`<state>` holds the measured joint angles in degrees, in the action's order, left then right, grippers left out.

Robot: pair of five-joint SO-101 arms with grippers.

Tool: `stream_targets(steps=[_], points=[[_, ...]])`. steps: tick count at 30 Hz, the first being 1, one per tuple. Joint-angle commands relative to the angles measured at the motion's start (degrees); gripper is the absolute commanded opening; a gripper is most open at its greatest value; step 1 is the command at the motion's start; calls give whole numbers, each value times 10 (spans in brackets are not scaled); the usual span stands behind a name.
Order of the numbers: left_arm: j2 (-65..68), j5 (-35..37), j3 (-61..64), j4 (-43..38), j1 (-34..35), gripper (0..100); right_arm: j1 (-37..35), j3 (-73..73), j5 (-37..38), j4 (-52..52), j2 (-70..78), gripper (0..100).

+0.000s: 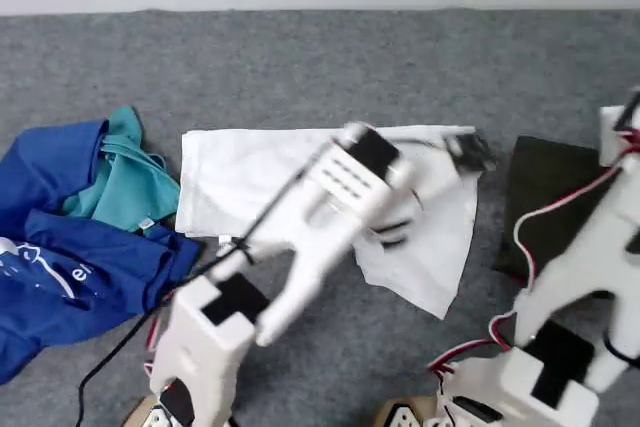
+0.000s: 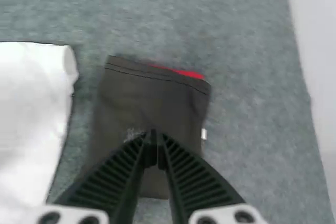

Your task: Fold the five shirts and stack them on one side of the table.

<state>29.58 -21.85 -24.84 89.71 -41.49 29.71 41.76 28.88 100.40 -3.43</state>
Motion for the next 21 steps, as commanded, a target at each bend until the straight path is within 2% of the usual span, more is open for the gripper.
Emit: stream_targets(steps=[1, 7, 12, 17, 21], points=[[11, 4, -12, -12, -48, 224, 35, 37, -4, 25, -36, 19], [61, 1, -12, -65, -62, 225, 63, 36, -4, 25, -57, 19], [117, 0, -14, -95, -59, 225, 68, -21, -4, 25, -87, 19], [165, 2, -80, -74, -50, 217, 65, -98, -4, 23, -149, 19], [218, -2, -152, -38, -54, 117, 67, -135, -1, 22, -184, 19]])
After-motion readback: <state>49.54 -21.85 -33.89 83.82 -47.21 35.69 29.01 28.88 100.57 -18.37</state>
